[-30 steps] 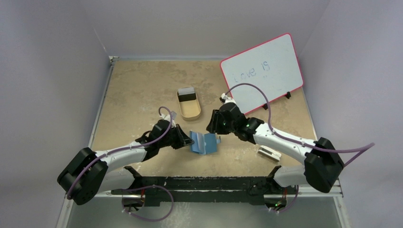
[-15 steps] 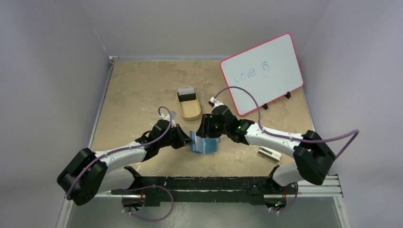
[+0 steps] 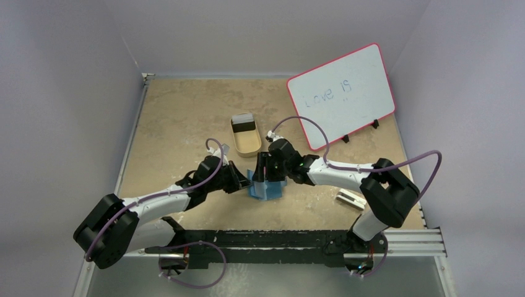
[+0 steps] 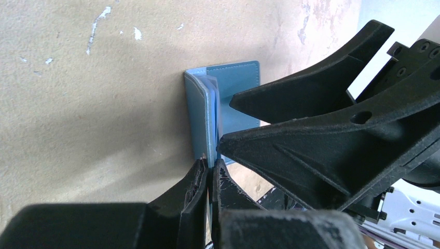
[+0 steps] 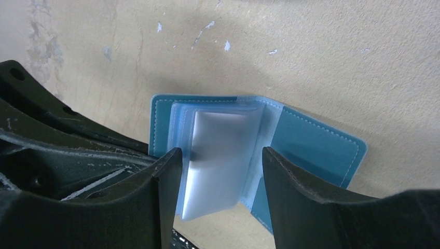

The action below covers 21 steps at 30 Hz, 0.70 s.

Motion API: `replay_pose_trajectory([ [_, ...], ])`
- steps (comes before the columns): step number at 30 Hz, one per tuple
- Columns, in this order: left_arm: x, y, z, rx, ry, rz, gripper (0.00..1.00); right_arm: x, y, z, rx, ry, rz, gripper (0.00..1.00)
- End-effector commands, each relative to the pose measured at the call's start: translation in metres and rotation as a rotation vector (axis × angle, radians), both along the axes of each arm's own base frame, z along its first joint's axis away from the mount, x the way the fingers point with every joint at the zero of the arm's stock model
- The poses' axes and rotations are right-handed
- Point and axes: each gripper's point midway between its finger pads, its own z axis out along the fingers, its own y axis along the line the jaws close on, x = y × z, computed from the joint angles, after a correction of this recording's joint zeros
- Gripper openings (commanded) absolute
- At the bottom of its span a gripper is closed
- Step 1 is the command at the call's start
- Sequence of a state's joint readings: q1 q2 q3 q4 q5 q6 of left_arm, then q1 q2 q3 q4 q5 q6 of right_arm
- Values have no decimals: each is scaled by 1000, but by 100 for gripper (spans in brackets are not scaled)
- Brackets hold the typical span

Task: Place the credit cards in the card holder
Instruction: Open the card holder at the center of the board.

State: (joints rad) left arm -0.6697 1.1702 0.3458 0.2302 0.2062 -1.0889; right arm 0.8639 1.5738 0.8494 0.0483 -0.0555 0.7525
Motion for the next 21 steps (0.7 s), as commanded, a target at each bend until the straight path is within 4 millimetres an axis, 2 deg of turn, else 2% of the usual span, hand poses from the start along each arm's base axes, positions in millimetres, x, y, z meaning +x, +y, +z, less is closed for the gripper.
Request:
replay_pose_trajectory([
  [1,12,-10,26,-69,-77,-3,0,12,7,4,-9,-33,0,60],
  [4,12,-9,23,-55,-73,-1,0,6,-3,-8,-58,1,-14,58],
  [13,14,-7,14,-17,-60,1,0,9,-28,-13,-160,-19,-82,55],
  [17,14,-7,18,-22,-66,2,0,11,-51,-19,-261,-33,-138,53],
  [21,15,-8,24,-31,-75,1,0,14,-67,-17,-323,-55,-178,51],
])
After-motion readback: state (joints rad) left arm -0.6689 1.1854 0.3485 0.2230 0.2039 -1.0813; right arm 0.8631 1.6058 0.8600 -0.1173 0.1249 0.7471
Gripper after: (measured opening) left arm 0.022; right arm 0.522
